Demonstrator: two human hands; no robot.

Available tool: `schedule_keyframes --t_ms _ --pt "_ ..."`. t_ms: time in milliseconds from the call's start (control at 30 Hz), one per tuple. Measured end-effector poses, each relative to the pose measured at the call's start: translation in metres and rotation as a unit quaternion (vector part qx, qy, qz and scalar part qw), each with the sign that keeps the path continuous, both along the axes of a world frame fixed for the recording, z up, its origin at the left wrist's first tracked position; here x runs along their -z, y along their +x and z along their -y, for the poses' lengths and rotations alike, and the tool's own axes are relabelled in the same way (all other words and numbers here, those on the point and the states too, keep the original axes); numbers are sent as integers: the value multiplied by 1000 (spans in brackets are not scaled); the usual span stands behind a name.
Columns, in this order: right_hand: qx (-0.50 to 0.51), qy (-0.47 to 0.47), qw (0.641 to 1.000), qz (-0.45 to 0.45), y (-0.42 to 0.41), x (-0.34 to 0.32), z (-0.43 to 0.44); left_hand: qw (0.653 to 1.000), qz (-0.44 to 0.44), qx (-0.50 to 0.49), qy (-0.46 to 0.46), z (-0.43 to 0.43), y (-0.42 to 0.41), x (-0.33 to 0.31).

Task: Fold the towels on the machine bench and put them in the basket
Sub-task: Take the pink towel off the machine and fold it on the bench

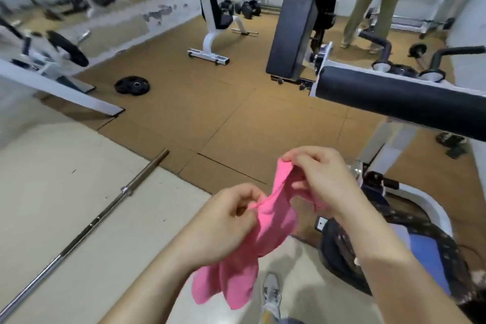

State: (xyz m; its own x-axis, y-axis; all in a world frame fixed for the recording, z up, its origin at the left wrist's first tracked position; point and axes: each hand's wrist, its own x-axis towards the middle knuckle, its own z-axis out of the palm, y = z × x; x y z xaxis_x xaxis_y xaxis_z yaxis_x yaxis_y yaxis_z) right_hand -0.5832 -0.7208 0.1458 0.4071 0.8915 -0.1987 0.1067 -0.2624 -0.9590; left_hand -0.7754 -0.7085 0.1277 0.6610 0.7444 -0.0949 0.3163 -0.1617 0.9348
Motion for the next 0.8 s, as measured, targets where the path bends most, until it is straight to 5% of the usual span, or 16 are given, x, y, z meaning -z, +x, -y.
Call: schedule_keyframes --t_ms 67,167,333,433,800 --pt "-51 -2 997 -62 -5 9 -39 999 -30 25 -14 -18 0 10" --pt "-143 33 989 22 -3 22 -90 998 -50 33 -29 -56 8 19" --pt "-305 8 952 -9 7 17 -175 961 64 -259 71 -159 17 0" --pt "-378 4 925 -35 6 2 -221 978 68 -194 25 -216 20 -8" --pt "-273 134 943 135 -25 28 -427 982 -71 -149 90 -430 -7 13"
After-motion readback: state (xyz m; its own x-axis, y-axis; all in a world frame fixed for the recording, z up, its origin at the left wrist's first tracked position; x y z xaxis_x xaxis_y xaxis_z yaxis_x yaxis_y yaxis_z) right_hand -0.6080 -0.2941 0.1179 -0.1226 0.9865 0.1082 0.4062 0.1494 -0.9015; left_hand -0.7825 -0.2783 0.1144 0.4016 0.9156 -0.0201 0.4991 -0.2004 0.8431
